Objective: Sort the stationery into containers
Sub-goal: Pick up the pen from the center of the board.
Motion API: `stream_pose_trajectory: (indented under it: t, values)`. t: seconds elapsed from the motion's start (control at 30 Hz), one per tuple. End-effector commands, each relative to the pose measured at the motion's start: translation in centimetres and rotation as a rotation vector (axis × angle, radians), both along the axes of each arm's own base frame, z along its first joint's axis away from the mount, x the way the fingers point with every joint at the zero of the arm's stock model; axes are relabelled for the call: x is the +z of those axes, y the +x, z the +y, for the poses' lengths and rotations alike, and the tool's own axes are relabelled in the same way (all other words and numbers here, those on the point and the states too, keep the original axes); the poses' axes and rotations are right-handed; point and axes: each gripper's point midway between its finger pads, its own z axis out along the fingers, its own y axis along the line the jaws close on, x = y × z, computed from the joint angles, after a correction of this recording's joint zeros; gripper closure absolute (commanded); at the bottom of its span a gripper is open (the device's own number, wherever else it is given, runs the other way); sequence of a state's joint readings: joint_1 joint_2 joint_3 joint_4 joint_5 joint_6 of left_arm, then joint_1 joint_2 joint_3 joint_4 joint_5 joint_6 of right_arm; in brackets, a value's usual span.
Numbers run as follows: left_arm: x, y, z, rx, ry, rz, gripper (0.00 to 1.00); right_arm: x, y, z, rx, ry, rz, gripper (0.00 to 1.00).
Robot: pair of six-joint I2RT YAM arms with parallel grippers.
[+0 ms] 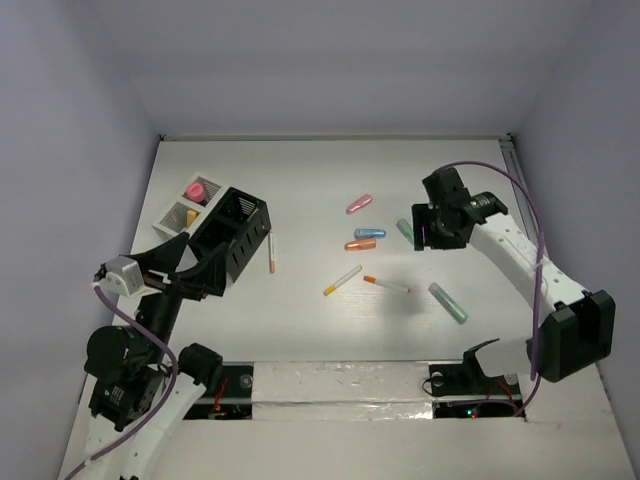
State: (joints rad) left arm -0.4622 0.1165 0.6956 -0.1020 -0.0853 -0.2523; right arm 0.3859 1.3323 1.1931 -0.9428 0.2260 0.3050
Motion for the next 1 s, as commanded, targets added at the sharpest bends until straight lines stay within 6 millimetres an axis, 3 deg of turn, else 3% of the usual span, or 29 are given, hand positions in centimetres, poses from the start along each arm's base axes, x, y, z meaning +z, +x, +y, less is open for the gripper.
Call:
stream_pose_trajectory:
  t: [0.0,0.1,0.17,0.23,0.37,0.4,0.43,0.5,0.53,0.73,0.77,0.8,0.83,0.87,0.9,0.93,0.97]
  values:
    - [1.7,-1.2,0.4,-0.013,-0.039,-0.068,0.01,-1.1,-1.8,0.5,0.098,0.034,0.176,0.32]
    - [1.7,-1.6,0.4,-0.026,-0.048,-0.072,0.01,-3.4,-2.0,0.4,0.042,0.036,0.281,0.29]
    - [1.6,-1.5,0.2,-0.034,-0.048,-0.064,0.01,-4.2,-1.0,0.3,-0.008,0.050,0.250,0.28]
    - [1.0,-0.9,-0.5,-0.055,-0.037,-0.029,0.01,-3.2,-0.1,1.1,-0.043,0.109,0.179,0.28]
    - [-0.2,0.5,-3.5,-0.157,0.007,0.052,0.01,4.1,2.3,0.7,-0.079,0.158,-0.093,0.26]
    - [-0.2,-0.1,-5.2,-0.254,0.028,0.052,0.01,6.0,1.9,0.5,-0.079,0.168,-0.131,0.25]
    - [-0.9,0.6,-6.6,-0.299,0.047,0.096,0.01,8.8,2.2,0.6,-0.077,0.190,-0.197,0.24]
    - [-0.9,0.1,-9.1,-0.438,0.042,0.122,0.01,12.1,1.6,0.0,-0.078,0.207,-0.289,0.24]
    - [-1.7,0.8,-10.4,-0.481,0.042,0.169,0.01,13.9,1.4,0.0,-0.070,0.226,-0.340,0.24]
    - [-4.2,2.3,-16.0,-0.633,-0.064,0.298,0.01,20.7,-1.2,0.2,-0.013,0.342,-0.545,0.23]
    - [-6.1,3.0,-18.0,-0.637,-0.040,0.364,0.01,22.7,-2.5,0.6,0.027,0.396,-0.596,0.23]
    - [-5.8,4.1,-18.8,-0.577,-0.052,0.365,0.01,23.7,-3.1,0.9,0.049,0.419,-0.621,0.22]
    - [-8.6,2.9,-22.8,-0.623,0.032,0.437,0.01,24.7,-3.7,1.0,0.067,0.438,-0.645,0.22]
    - [-9.6,3.1,-24.4,-0.598,0.068,0.462,0.01,25.8,-4.7,1.4,0.106,0.473,-0.668,0.22]
    - [-8.4,3.6,-26.0,-0.568,0.064,0.454,0.01,27.0,-5.5,1.6,0.129,0.493,-0.688,0.21]
    - [-11.9,4.1,-28.8,-0.561,0.132,0.531,0.01,27.5,-5.8,1.8,0.146,0.507,-0.696,0.21]
    - [-12.5,3.0,-31.0,-0.601,0.148,0.551,0.03,28.1,-6.5,2.5,0.184,0.540,-0.695,0.21]
